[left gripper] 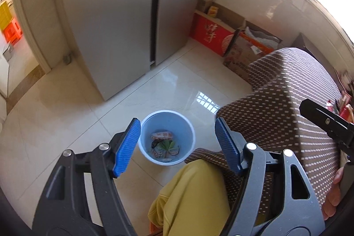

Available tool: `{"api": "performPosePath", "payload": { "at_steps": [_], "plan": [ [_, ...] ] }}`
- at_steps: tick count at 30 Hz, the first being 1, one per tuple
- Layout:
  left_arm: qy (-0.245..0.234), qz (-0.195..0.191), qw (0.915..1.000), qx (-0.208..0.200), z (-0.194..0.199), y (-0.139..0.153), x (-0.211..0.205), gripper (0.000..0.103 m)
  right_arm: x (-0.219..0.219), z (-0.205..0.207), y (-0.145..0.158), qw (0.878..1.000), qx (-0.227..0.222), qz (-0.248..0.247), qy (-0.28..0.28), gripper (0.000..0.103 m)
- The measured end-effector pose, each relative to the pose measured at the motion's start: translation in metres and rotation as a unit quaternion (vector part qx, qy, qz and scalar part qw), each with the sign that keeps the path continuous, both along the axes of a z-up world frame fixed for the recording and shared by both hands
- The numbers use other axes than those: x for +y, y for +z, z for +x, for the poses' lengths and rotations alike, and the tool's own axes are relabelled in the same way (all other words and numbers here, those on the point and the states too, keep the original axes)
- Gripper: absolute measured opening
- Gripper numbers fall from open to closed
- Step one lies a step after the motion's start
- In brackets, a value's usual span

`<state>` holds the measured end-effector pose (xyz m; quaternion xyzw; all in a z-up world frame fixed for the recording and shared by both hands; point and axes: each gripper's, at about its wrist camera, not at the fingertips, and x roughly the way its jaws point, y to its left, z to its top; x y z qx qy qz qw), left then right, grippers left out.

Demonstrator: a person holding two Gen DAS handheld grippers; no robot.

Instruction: Collect trash

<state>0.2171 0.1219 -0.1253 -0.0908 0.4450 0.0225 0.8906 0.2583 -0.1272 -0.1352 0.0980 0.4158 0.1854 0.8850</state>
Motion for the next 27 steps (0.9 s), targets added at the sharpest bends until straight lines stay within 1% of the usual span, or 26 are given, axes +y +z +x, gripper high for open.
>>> {"api": "performPosePath", "payload": {
  "at_steps": [7, 14, 17, 22, 24, 27],
  "plan": [
    [-0.044, 0.003, 0.9988, -0.023, -0.004, 0.02, -0.048, 0.069, -0.066, -0.023, 0.014, 0.998, -0.029, 0.009, -0.054, 0.074],
    [-0.101, 0.002, 0.9943, -0.033, -0.003, 0.033, -0.111, 0.069, -0.138, -0.05, 0.019, 0.991, -0.048, 0.011, -0.124, 0.076],
    [-0.129, 0.0, 0.991, -0.034, -0.008, 0.033, -0.136, 0.069, -0.165, -0.065, 0.016, 0.986, -0.054, -0.003, -0.155, 0.076],
    [-0.172, 0.002, 0.9847, -0.029, -0.017, 0.031, -0.175, 0.069, -0.202, -0.089, 0.005, 0.98, -0.049, -0.026, -0.19, 0.076],
    [-0.182, 0.002, 0.983, -0.025, -0.02, 0.029, -0.184, 0.069, -0.213, -0.098, 0.0, 0.978, -0.048, -0.036, -0.2, 0.076],
    [-0.198, 0.003, 0.98, -0.017, -0.026, 0.025, -0.197, 0.069, -0.219, -0.106, -0.008, 0.974, -0.048, -0.05, -0.217, 0.076]
  ]
}}
